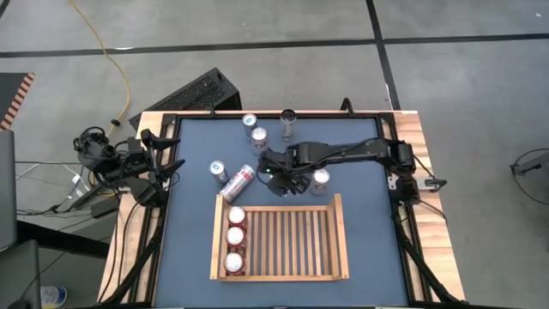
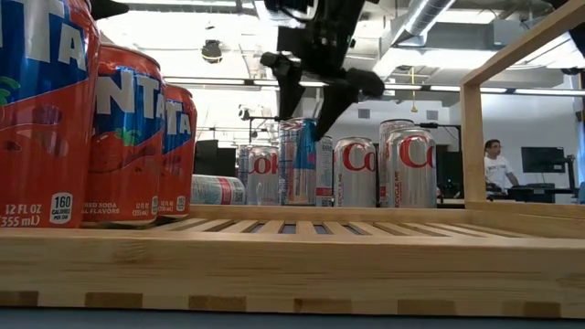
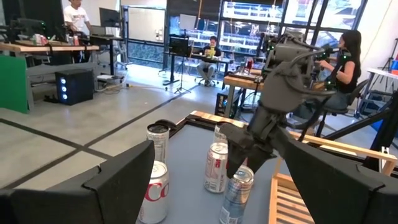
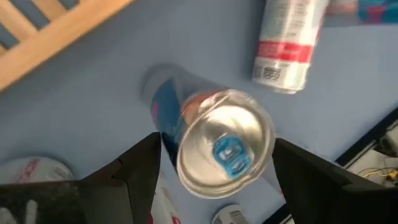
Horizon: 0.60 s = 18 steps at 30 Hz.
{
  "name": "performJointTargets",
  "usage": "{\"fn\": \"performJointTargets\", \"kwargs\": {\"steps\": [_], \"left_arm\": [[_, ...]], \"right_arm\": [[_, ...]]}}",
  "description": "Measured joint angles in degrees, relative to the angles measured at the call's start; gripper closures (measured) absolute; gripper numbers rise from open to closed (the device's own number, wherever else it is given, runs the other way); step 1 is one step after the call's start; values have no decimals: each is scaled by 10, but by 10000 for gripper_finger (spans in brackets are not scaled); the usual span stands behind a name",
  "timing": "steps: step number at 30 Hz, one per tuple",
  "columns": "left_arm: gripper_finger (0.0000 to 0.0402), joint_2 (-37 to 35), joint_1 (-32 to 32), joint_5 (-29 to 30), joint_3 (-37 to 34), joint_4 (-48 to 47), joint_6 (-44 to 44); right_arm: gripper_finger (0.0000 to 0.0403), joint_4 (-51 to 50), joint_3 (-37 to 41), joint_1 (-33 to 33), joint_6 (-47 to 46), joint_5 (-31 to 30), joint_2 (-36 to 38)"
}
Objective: Place canned beverage on shelf
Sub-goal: Put the bottom blue soda can on the shelf
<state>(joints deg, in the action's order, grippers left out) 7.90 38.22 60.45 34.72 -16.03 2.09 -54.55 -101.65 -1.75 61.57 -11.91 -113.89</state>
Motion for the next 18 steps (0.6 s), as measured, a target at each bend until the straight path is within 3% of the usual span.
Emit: {"fn": "performJointTargets", "kwargs": {"steps": [18], "left_arm": [[53, 0, 0, 2, 0, -1, 2]], "right_arm": [[117, -16, -1, 5, 18, -2, -20]]}}
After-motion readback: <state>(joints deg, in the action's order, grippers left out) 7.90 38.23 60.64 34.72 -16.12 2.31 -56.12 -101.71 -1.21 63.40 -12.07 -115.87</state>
